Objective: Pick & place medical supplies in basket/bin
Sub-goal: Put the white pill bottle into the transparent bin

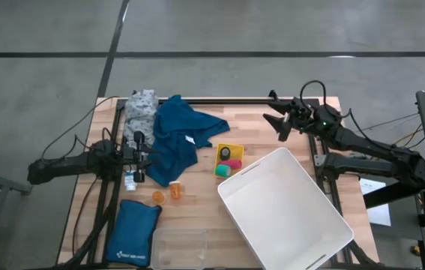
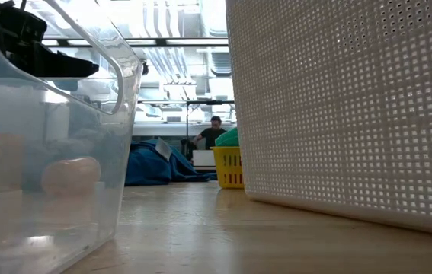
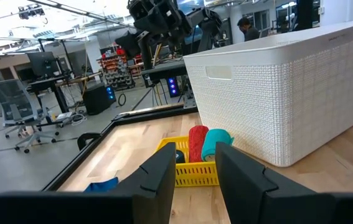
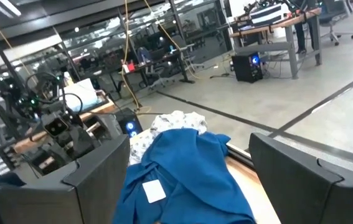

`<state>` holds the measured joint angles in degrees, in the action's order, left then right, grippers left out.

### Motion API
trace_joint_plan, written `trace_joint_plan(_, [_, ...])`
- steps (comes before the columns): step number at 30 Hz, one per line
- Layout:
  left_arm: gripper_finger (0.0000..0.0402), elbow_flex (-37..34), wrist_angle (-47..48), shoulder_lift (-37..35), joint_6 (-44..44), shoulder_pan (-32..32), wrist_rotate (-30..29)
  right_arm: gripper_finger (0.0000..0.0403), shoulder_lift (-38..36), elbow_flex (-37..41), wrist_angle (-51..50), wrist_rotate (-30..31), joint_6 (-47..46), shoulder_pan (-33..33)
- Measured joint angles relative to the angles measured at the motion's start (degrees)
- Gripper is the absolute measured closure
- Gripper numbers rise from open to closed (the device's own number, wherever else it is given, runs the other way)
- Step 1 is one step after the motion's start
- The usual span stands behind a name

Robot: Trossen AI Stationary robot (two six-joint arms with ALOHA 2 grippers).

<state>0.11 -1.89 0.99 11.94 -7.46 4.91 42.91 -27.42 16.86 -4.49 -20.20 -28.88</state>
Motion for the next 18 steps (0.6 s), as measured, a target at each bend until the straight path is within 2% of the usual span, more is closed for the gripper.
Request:
trace_joint_plan(6, [0.0284, 0.01, 0.00, -0.02, 0.00, 0.01, 0.00, 0.0078, 1.77, 0.00, 0.04, 0.00, 3.53, 0.00])
trace_joint_plan(18, [0.0284, 0.01, 0.00, -0.02, 0.02, 0.01, 0.00, 0.0078, 3.76, -0.09, -0.02, 0.02, 3.69, 0.00])
